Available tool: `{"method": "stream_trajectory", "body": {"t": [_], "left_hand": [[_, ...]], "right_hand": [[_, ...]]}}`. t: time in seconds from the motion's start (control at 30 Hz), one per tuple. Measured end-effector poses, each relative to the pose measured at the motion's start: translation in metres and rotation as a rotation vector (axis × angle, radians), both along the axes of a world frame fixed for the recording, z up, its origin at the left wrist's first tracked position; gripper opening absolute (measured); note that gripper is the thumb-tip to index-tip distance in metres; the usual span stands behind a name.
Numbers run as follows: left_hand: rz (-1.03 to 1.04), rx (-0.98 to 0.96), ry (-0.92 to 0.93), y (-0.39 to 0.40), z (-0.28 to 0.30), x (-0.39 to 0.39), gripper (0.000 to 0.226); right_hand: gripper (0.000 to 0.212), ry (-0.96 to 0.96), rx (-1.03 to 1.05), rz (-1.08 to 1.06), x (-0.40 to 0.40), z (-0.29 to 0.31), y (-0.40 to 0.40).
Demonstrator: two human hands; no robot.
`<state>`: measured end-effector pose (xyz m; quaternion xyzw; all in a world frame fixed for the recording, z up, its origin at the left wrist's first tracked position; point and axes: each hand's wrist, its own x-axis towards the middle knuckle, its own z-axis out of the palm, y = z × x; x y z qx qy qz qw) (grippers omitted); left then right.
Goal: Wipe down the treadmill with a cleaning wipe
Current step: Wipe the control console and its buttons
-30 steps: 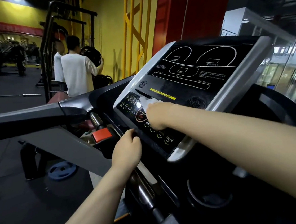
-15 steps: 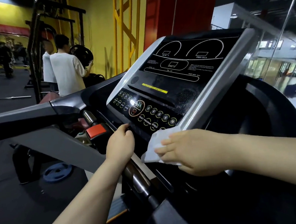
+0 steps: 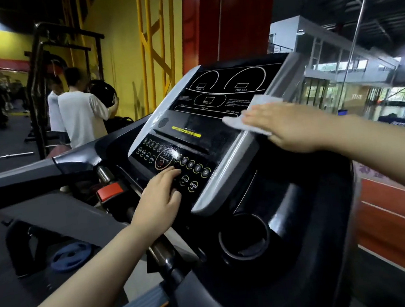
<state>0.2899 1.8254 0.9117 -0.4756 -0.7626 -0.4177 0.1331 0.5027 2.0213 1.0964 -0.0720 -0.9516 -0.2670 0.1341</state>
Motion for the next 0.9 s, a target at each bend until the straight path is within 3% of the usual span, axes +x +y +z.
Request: {"method": "stream_trajectory", "body": {"t": [0.13, 0.27, 0.4, 0.53, 0.7, 0.9], "left_hand": [[-0.171, 0.096, 0.077, 0.011, 0.02, 0.023, 0.051], [-0.28, 0.179, -0.025, 0.025, 0.035, 0.039, 0.046], [-0.259, 0.351, -0.375, 0.037, 0.033, 0.042, 0.045], [-0.096, 0.404, -0.49, 0.041, 0.01, 0.026, 0.043], [-0.057, 0.496, -0.611, 0.042, 0.001, 0.006, 0.038], [-0.102, 0.429, -0.488, 0.042, -0.001, 0.01, 0.046]], "right_hand": [[0.03, 0.187, -0.055, -0.188, -0.01, 0.038, 0.019], [0.068, -0.076, -0.103, 0.005, -0.016, 0.015, -0.013], [0.025, -0.397, -0.229, 0.267, -0.033, -0.031, -0.052], [0.046, -0.533, -0.151, 0.356, -0.069, -0.071, -0.067], [0.041, -0.427, -0.221, 0.405, -0.074, -0.066, -0.046], [0.023, -0.23, -0.328, 0.338, -0.048, 0.012, 0.009]]}}
